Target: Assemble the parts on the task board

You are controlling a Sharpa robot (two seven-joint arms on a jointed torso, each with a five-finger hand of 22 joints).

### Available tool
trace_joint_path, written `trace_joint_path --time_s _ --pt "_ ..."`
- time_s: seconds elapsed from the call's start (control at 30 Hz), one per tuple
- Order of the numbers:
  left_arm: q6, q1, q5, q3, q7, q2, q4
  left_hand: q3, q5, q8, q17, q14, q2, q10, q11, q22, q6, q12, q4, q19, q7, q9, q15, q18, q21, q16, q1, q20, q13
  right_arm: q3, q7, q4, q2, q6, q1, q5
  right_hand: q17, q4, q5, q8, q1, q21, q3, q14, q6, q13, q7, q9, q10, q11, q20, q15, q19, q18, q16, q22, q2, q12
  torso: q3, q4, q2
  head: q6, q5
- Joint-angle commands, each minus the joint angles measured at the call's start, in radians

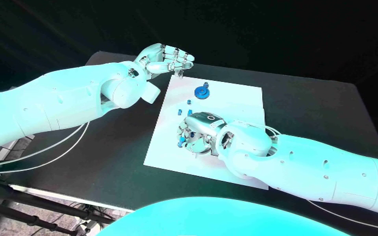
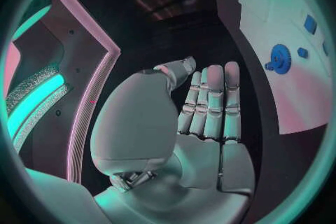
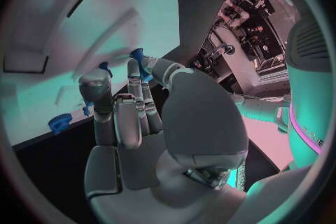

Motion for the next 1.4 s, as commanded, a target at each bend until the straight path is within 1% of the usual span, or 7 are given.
trace_joint_path --time_s 0.03,0.33,0.47,0.93,1.2,1.27,1.4 --pt "0.017 0.001 -0.002 0.001 0.003 0.002 0.003 -0.004 -0.001 0.006 -0.001 -0.007 0.005 -0.008 0.003 -0.001 -0.007 0.004 0.001 0.001 0.002 -0.001 -0.001 0.014 -0.006 -0.002 -0.002 0.007 0.001 0.0 -0.01 -0.001 0.005 0.022 -0.002 -0.029 0.001 -0.008 0.007 0.003 0.001 -0.003 0.002 0.04 0.004 0.001 0.001 0.024 -0.004 0.0 0.003 -0.002 0.002 -0.014 0.005 0.001 0.009 -0.007 0.0 -0.0011 0.0 0.0 -0.002" --pt "0.018 0.001 -0.002 0.001 0.002 0.002 0.005 -0.004 -0.001 0.006 -0.001 -0.007 0.005 -0.008 0.003 -0.001 -0.007 0.004 0.001 0.001 0.002 -0.001 -0.001 0.014 -0.006 -0.002 -0.002 0.007 0.001 -0.003 -0.012 -0.007 0.017 0.027 -0.003 -0.038 0.001 -0.009 0.006 0.0 -0.004 -0.006 0.0 0.04 -0.004 0.002 0.004 0.025 -0.009 0.003 0.004 0.0 0.0 -0.014 0.005 0.0 0.002 -0.012 -0.0006 0.0002 -0.001 0.0 -0.002" --pt "0.019 0.001 -0.002 0.001 0.001 0.002 0.004 -0.004 -0.001 0.006 -0.001 -0.007 0.005 -0.008 0.003 -0.001 -0.007 0.004 0.001 0.001 0.002 -0.001 -0.001 0.014 -0.006 -0.002 -0.002 0.007 0.001 -0.005 -0.008 -0.009 0.018 0.021 -0.003 -0.036 0.0 -0.001 0.012 -0.043 -0.033 -0.017 -0.009 0.04 -0.075 0.001 0.025 0.008 -0.045 0.022 0.016 0.016 -0.004 -0.014 0.007 -0.003 -0.032 -0.034 -0.0008 -0.0001 -0.002 0.0 -0.005" --pt "0.022 0.001 -0.002 0.001 -0.001 0.003 0.004 -0.005 -0.001 0.006 -0.001 -0.008 0.005 -0.01 0.003 -0.001 -0.007 0.004 0.002 0.001 0.002 -0.001 -0.001 0.014 -0.006 -0.002 -0.003 0.007 0.001 -0.006 -0.016 0.025 -0.014 -0.04 -0.006 -0.026 -0.006 0.008 -0.013 -0.107 -0.048 -0.03 -0.018 0.037 -0.168 0.008 0.02 -0.019 -0.061 0.015 0.018 0.012 -0.004 -0.01 0.007 -0.005 -0.061 -0.036 -0.0004 -0.0001 -0.002 0.0 -0.01" --pt "0.02 0.001 -0.002 0.001 0.001 0.0 0.003 -0.005 -0.001 0.006 -0.001 -0.008 0.005 -0.01 0.003 -0.001 -0.007 0.004 0.002 0.001 0.002 -0.001 -0.001 0.014 -0.006 -0.002 -0.003 0.007 0.001 -0.002 -0.011 0.1 -0.082 -0.105 -0.002 -0.024 -0.008 0.022 -0.022 -0.145 -0.06 -0.036 -0.056 0.037 -0.228 0.017 0.011 -0.038 -0.054 0.008 0.013 0.007 0.0 -0.011 0.008 -0.003 -0.084 -0.028 -0.0002 -0.0026 -0.003 0.0 -0.015" --pt "0.02 0.001 -0.002 0.001 0.002 -0.001 0.003 -0.005 -0.001 0.006 -0.001 -0.008 0.005 -0.01 0.003 -0.001 -0.007 0.004 0.002 0.001 0.002 -0.001 -0.001 0.014 -0.006 -0.002 -0.003 0.007 0.001 0.002 -0.005 0.125 -0.108 -0.129 0.002 -0.018 -0.009 0.029 -0.026 -0.159 -0.054 -0.039 -0.084 0.037 -0.251 0.021 0.0 -0.046 -0.052 0.004 0.01 0.003 0.003 -0.011 0.008 -0.003 -0.083 -0.025 0.0003 -0.0039 -0.004 0.0 -0.019" --pt "0.019 0.001 -0.002 0.0 0.003 -0.002 0.002 -0.005 -0.001 0.006 -0.001 -0.008 0.005 -0.01 0.003 -0.001 -0.007 0.004 0.002 0.001 0.002 -0.001 -0.001 0.014 -0.006 -0.002 -0.003 0.007 0.001 0.014 0.02 0.177 -0.183 -0.179 0.019 0.036 -0.016 0.05 -0.022 -0.159 -0.032 -0.05 -0.154 0.036 -0.244 0.034 0.009 -0.05 -0.034 -0.001 0.006 -0.001 0.005 -0.011 0.005 -0.006 -0.072 -0.006 -0.0002 -0.0052 -0.005 0.0 -0.034"
